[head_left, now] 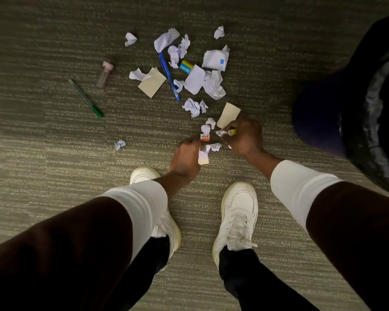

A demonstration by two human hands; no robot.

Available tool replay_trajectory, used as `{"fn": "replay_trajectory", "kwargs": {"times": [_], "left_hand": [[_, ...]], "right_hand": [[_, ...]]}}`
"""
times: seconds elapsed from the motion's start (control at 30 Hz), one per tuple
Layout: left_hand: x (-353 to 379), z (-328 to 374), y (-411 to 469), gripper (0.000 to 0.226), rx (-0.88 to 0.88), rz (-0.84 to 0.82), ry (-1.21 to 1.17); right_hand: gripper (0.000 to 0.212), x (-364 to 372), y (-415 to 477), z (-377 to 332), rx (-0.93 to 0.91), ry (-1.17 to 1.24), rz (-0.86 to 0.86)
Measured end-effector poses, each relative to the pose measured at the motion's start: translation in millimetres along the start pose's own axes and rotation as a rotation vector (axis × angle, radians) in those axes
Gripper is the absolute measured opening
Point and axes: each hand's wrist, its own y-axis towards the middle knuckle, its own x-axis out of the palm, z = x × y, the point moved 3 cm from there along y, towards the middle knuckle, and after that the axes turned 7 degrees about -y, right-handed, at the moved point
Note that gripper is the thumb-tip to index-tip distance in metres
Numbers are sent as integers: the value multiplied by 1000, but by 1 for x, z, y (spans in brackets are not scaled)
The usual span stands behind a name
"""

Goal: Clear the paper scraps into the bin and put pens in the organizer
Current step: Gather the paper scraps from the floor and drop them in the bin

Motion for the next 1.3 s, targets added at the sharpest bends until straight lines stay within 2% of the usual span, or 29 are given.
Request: {"fn": "replay_trajectory", "kwargs": {"times": [0.1, 0.3, 0.4, 0.6, 0.73, 0.87, 1.0, 1.17, 1.23, 1.3], "left_hand": [[-13, 8, -11, 45, -85, 31, -86], [-57, 51, -51, 45, -133, 127, -195], [-80, 94, -73, 42, -154, 188, -270], [-116, 214, -108, 33, -74, 259, -512], [-120, 281, -116, 30, -19, 233, -609], [-108, 332, -113, 29, 30, 187, -593], [-90, 367, -99, 30, 3, 188, -572], [-68, 395, -85, 67, 15, 23, -583], [-66, 398, -85, 68, 62, -11, -576], [-68, 394, -87, 65, 99, -8, -601]], "right_hand": [[20, -8, -20, 6, 42, 2, 52], [21, -52, -98, 11, 62, 30, 121], [17, -92, -143, 6, 66, 91, 171], [8, -188, -212, 3, 74, 201, 357], [12, -241, -230, 27, 144, 296, 448], [30, -277, -220, 69, 293, 463, 492], [25, -292, -200, 101, 421, 598, 479], [43, -306, -185, 111, 460, 449, 474], [50, -309, -181, 112, 479, 414, 485], [47, -310, -180, 108, 481, 402, 534]]}}
